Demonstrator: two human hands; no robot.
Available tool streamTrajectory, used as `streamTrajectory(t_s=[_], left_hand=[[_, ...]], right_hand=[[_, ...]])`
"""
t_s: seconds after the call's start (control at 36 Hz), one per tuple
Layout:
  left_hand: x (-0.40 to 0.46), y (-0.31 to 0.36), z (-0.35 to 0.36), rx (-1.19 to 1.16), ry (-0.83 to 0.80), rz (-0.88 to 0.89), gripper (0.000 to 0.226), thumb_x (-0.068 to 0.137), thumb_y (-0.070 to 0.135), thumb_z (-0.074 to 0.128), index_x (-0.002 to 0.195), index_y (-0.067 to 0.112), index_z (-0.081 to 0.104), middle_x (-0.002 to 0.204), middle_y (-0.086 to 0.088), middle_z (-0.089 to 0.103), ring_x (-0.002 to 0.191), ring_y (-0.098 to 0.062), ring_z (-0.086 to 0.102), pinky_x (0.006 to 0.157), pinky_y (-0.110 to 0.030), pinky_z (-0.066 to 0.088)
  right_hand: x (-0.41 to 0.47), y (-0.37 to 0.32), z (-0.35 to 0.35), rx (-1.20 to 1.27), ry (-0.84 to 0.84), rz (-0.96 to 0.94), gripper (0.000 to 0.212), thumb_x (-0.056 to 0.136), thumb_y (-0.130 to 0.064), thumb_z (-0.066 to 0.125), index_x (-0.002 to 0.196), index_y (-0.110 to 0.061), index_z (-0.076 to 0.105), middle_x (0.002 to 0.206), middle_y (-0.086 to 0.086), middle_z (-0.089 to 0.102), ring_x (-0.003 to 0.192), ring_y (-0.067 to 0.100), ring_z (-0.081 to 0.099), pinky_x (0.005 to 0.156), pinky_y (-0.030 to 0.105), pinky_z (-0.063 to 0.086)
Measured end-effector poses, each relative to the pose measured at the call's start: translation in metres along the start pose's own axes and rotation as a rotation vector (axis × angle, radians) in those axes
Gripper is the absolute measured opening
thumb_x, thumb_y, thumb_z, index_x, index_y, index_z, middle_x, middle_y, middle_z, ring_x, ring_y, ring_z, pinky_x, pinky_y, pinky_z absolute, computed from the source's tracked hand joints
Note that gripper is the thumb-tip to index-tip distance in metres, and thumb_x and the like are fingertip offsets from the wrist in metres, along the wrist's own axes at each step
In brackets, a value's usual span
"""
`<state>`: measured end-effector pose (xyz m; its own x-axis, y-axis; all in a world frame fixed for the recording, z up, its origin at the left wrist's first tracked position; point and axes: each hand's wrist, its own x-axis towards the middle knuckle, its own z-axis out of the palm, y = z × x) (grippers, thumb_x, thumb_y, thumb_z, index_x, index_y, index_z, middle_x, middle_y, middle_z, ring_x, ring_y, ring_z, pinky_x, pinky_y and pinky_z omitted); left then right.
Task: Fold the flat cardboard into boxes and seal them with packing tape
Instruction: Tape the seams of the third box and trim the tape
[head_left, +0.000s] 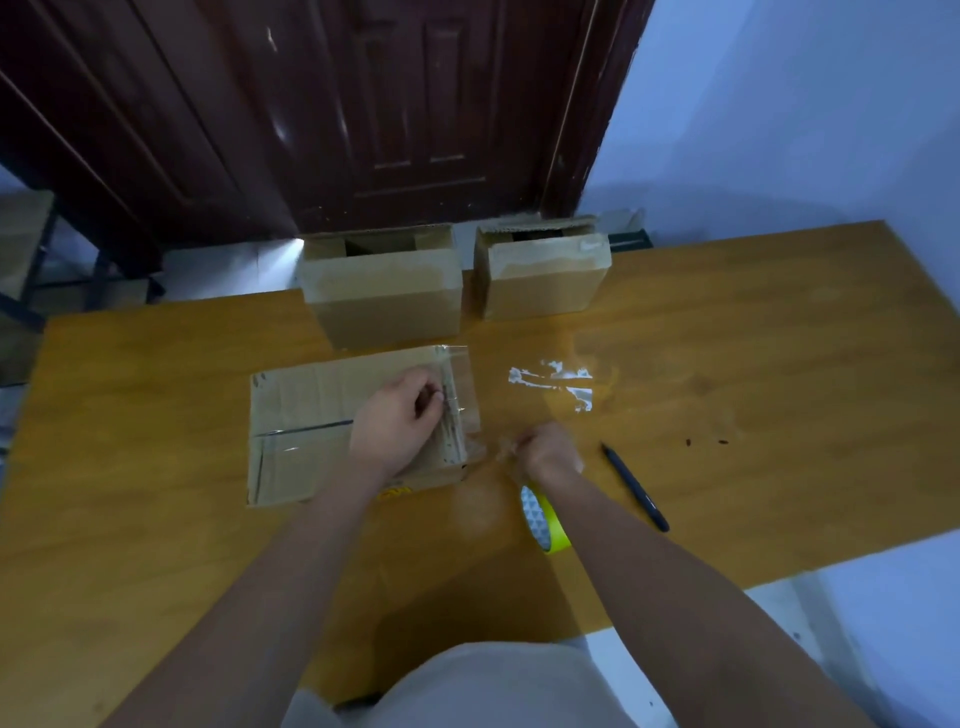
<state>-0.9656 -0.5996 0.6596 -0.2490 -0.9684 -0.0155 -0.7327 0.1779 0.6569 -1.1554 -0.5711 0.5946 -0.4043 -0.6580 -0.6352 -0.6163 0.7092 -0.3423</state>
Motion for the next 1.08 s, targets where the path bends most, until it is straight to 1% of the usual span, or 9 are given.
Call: streamTrajectory(t_s=[0.11,0.17,0.28,0.36,0.47,0.61,0.81,0.94,1.08], left_hand=[[-0.001,-0.002,0.000,-0.007,0.014,0.007,0.010,0.094,0.021,0.053,0.092,0.012,0.059,0.084,0.002,0.057,0.071,-0.017,0.051,0.060,-0.032,0.042],[-0.001,-0.003,0.001,-0.008,0.014,0.008,0.010,0.094,0.021,0.052,0.092,0.013,0.059,0.083,0.002,0.057,0.071,-0.017,0.052,0.060,-0.032,0.042],[-0.002,-0.004,0.000,0.001,0.015,0.020,0.011,0.094,0.021,0.052,0.094,0.013,0.059,0.083,0.002,0.057,0.070,-0.017,0.051,0.058,-0.031,0.040],[-0.002,-0.004,0.001,0.009,0.027,0.018,0.012,0.094,0.021,0.051,0.096,0.012,0.059,0.086,0.001,0.059,0.071,-0.018,0.053,0.059,-0.032,0.042],[-0.002,-0.002,0.001,0.022,0.033,0.017,0.013,0.095,0.021,0.051,0.097,0.011,0.059,0.088,-0.001,0.061,0.072,-0.018,0.054,0.058,-0.031,0.043],[-0.002,-0.003,0.000,0.018,0.020,0.013,0.013,0.095,0.021,0.050,0.096,0.012,0.058,0.087,0.001,0.058,0.076,-0.019,0.055,0.060,-0.031,0.044],[-0.003,-0.004,0.001,0.010,0.033,0.024,0.010,0.094,0.020,0.051,0.095,0.012,0.058,0.085,0.001,0.058,0.074,-0.017,0.053,0.058,-0.028,0.038],[-0.003,-0.003,0.000,-0.002,0.045,0.051,0.009,0.092,0.018,0.053,0.094,0.011,0.058,0.088,-0.003,0.061,0.076,-0.021,0.055,0.059,-0.030,0.041],[-0.002,-0.004,0.000,-0.003,0.044,0.051,0.007,0.091,0.018,0.054,0.092,0.011,0.057,0.086,-0.004,0.060,0.077,-0.025,0.057,0.060,-0.032,0.042]], right_hand=[[0.000,-0.008,0.001,-0.065,-0.016,-0.005,0.022,0.088,-0.032,0.058,0.109,-0.033,0.067,0.113,-0.002,0.064,0.111,0.023,0.058,0.091,0.035,0.041],[0.002,-0.011,0.004,-0.095,0.019,0.007,0.024,0.089,-0.025,0.057,0.112,-0.027,0.062,0.113,0.001,0.063,0.112,0.025,0.057,0.094,0.038,0.040],[0.001,-0.016,0.010,-0.222,0.038,0.030,0.058,0.088,-0.012,0.061,0.138,-0.017,0.033,0.129,0.007,0.053,0.119,0.026,0.052,0.095,0.042,0.039],[0.003,-0.019,0.015,-0.293,0.049,0.004,0.056,0.089,-0.006,0.055,0.138,-0.018,0.031,0.132,0.007,0.050,0.121,0.026,0.051,0.094,0.041,0.040],[-0.003,-0.022,0.015,-0.437,0.053,-0.033,0.061,0.092,-0.006,0.050,0.144,-0.019,0.021,0.146,0.010,0.024,0.124,0.033,0.044,0.090,0.041,0.045],[-0.008,-0.018,0.002,-0.223,0.183,-0.136,0.034,0.092,-0.006,0.049,0.125,-0.010,0.046,0.138,0.013,0.027,0.109,0.036,0.053,0.085,0.040,0.047],[-0.053,-0.031,-0.027,0.258,0.364,-0.584,0.028,0.089,0.001,0.046,0.110,-0.007,0.063,0.112,0.007,0.053,0.089,0.011,0.051,0.073,0.007,0.037],[-0.077,-0.046,-0.018,0.180,0.335,-0.816,0.030,0.085,-0.004,0.046,0.108,-0.008,0.064,0.102,0.006,0.061,0.097,0.017,0.053,0.086,0.029,0.043],[-0.068,-0.058,0.002,0.070,0.173,-0.690,0.035,0.087,-0.021,0.037,0.110,-0.009,0.061,0.103,0.011,0.061,0.101,0.027,0.054,0.088,0.041,0.045]])
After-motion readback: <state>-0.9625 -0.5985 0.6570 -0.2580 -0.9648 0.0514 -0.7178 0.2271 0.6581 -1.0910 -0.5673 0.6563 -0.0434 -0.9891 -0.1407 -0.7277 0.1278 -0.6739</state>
